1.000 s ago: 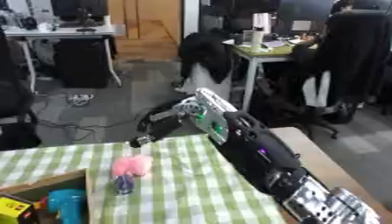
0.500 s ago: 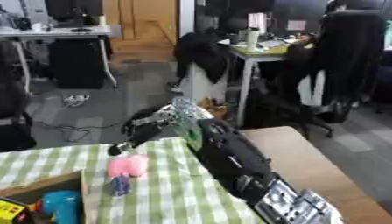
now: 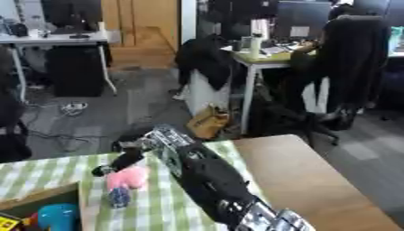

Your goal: Pick up objects on the table and place them in the box.

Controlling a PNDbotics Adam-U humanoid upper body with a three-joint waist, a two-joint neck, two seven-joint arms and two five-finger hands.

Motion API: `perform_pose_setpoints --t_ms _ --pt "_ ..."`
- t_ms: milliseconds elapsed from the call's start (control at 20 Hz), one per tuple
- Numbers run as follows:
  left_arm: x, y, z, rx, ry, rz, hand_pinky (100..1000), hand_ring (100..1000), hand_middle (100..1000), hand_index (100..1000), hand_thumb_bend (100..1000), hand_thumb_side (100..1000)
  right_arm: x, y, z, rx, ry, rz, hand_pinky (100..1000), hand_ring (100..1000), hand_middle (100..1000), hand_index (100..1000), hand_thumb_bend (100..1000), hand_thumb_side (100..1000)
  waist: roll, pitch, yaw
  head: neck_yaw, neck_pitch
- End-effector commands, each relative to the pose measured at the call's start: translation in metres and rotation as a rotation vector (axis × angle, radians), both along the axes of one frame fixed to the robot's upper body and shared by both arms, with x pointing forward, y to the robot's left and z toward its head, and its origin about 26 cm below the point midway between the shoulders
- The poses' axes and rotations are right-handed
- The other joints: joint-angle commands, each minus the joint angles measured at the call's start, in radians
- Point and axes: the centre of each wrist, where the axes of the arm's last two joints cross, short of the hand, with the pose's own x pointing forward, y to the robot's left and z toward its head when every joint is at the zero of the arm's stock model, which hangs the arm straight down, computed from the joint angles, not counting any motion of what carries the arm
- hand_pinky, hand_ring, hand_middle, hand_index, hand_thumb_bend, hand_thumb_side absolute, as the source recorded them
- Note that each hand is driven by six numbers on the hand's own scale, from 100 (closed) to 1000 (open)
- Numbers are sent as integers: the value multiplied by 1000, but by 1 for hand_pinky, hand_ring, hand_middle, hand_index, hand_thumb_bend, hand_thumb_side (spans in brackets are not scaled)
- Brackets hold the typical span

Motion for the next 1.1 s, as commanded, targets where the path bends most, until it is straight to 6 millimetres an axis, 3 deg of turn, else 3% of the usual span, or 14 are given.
perform_pose_setpoints --t_ms 50,200,250,450,650,1000,1100 --pt "-2 -1 8 3 -33 -9 839 873 845 892 218 1000 3 -3 9 1 -88 -23 938 918 872 977 648 1000 8 -9 1 -14 -9" --pt "-2 -1 8 2 -32 -9 839 873 845 892 217 1000 3 -2 4 12 -160 -46 938 916 870 973 644 1000 9 -8 3 -23 -7" --pt "-2 -2 8 1 -33 -11 838 873 845 892 219 1000 3 -1 2 19 -179 -63 936 911 862 959 585 1000 9 -9 3 -26 -3" --pt "-2 -3 9 0 -37 -18 838 873 845 890 220 1000 3 5 -9 23 -210 -135 946 916 869 960 549 1000 9 -10 8 -36 5" --pt "-1 -5 10 -4 -40 -25 838 873 845 891 221 1000 3 12 -16 17 -225 -210 948 919 869 960 544 1000 8 -11 16 -55 12" --pt "-1 -5 10 -7 -43 -25 838 873 845 891 221 1000 0 20 -22 38 -248 -197 949 918 872 953 573 1000 6 -10 21 -52 14" --pt "-1 -6 10 -11 -44 -27 838 873 845 891 220 1000 -1 21 -21 -28 -301 -185 974 919 888 957 534 1000 6 -9 23 -56 15"
